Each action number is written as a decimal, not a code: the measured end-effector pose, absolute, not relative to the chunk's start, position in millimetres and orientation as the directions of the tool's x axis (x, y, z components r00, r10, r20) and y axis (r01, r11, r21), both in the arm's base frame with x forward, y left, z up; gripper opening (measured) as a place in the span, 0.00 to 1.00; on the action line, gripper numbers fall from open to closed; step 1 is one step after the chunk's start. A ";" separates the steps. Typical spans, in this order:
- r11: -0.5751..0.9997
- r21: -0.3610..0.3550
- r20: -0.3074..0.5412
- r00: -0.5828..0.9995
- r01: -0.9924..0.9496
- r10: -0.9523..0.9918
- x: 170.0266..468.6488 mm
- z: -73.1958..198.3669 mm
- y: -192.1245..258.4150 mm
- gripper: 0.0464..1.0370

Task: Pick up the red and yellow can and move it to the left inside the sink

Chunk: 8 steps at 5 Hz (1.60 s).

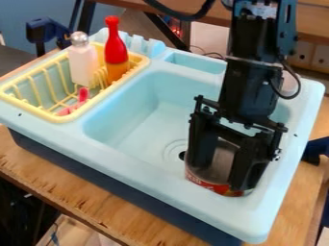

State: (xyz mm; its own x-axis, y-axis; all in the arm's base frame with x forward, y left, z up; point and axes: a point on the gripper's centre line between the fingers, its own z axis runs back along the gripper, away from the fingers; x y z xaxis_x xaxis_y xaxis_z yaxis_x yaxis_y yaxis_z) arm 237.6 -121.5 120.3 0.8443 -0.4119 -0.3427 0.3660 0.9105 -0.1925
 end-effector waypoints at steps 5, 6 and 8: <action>0.919 0.141 -0.484 0.836 0.367 -0.260 276.3 110.7 -95.0 0.96; 0.902 0.218 -0.491 0.841 0.373 -0.228 277.8 113.1 -84.0 0.96; 0.890 0.270 -0.497 0.845 0.368 -0.198 276.4 114.1 -73.0 0.96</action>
State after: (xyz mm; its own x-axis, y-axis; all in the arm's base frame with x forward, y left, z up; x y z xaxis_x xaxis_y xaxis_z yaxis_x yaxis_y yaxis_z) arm 276.4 -73.0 114.1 0.8450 -0.1983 -0.4967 0.3677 0.8898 0.2703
